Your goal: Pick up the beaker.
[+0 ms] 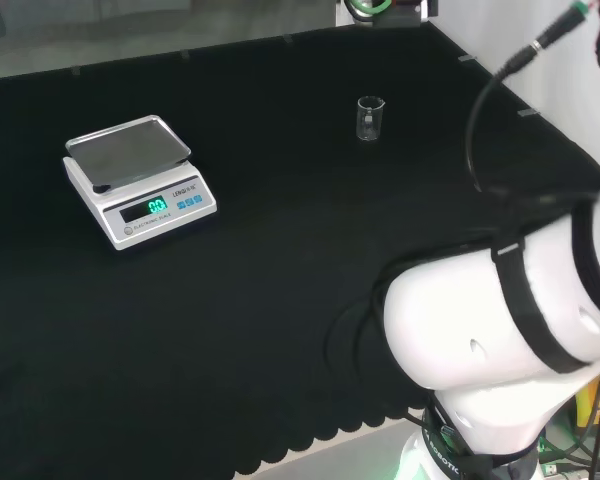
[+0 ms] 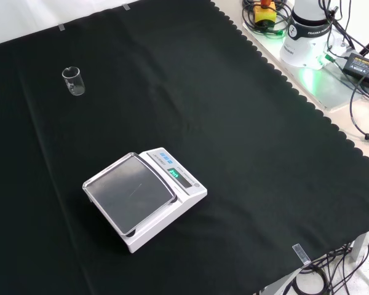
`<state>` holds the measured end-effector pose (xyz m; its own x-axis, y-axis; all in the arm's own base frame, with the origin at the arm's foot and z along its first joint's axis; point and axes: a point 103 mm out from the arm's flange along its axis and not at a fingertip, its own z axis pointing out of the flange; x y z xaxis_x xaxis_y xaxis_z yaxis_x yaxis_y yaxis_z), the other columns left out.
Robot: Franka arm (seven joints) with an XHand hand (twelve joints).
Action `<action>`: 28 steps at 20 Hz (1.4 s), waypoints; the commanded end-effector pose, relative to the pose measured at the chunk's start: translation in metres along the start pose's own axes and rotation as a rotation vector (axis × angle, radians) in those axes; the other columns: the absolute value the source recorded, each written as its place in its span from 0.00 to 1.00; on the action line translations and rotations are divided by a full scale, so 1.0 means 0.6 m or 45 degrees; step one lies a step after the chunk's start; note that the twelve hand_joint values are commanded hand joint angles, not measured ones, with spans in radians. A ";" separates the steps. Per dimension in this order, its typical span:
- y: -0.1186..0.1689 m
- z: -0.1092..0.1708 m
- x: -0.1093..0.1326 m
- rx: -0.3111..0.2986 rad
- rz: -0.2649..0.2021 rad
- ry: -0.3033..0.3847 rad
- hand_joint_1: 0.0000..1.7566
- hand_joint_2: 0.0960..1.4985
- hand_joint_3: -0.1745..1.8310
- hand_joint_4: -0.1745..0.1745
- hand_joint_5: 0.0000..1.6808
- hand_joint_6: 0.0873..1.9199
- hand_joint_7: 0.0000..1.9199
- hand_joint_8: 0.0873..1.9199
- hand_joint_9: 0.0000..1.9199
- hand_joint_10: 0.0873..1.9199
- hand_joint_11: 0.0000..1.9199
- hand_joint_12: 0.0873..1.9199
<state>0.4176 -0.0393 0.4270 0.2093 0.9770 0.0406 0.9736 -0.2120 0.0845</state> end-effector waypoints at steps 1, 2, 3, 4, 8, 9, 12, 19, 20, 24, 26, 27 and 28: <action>0.252 0.158 -0.124 -0.140 0.148 -0.178 0.16 0.60 0.17 0.57 0.10 0.00 0.00 0.32 0.00 0.41 0.00 0.70; 0.272 0.173 -0.135 -0.138 0.162 -0.204 0.16 0.60 0.17 0.57 0.10 0.00 0.01 0.32 0.00 0.41 0.00 0.70; 0.291 0.189 -0.145 -0.132 0.168 -0.207 0.16 0.60 0.17 0.57 0.10 0.00 0.01 0.33 0.00 0.42 0.00 0.70; 0.308 0.205 -0.154 -0.123 0.172 -0.207 0.16 0.60 0.17 0.57 0.11 0.00 0.01 0.33 0.01 0.42 0.00 0.70; 0.374 0.273 -0.189 -0.037 0.197 -0.202 0.16 0.60 0.16 0.56 0.11 0.00 0.01 0.34 0.01 0.42 0.00 0.70; 0.387 0.288 -0.197 -0.014 0.200 -0.208 0.16 0.60 0.16 0.56 0.12 0.00 0.01 0.34 0.01 0.42 0.00 0.70; 0.422 0.329 -0.218 0.047 0.207 -0.202 0.16 0.60 0.16 0.56 0.12 0.00 0.01 0.34 0.01 0.43 0.00 0.71; 0.459 0.398 -0.254 0.145 0.249 -0.176 0.16 0.60 0.16 0.55 0.12 0.00 0.01 0.34 0.01 0.43 0.00 0.71; 0.461 0.407 -0.258 0.161 0.252 -0.176 0.16 0.60 0.16 0.55 0.12 0.00 0.01 0.34 0.01 0.43 0.00 0.71; 0.462 0.437 -0.266 0.210 0.274 -0.170 0.16 0.60 0.16 0.55 0.12 0.00 0.01 0.34 0.01 0.43 0.00 0.71; 0.459 0.452 -0.268 0.235 0.293 -0.177 0.16 0.60 0.16 0.55 0.12 0.00 0.01 0.34 0.01 0.43 0.00 0.71; 0.458 0.458 -0.269 0.246 0.298 -0.177 0.16 0.60 0.16 0.55 0.12 0.00 0.01 0.34 0.01 0.43 0.00 0.71; 0.457 0.465 -0.271 0.259 0.306 -0.168 0.16 0.60 0.16 0.55 0.12 0.00 0.01 0.34 0.01 0.43 0.00 0.71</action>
<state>0.6860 -0.2317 0.1960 0.3908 0.9148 -0.1020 0.9179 -0.3956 -0.0311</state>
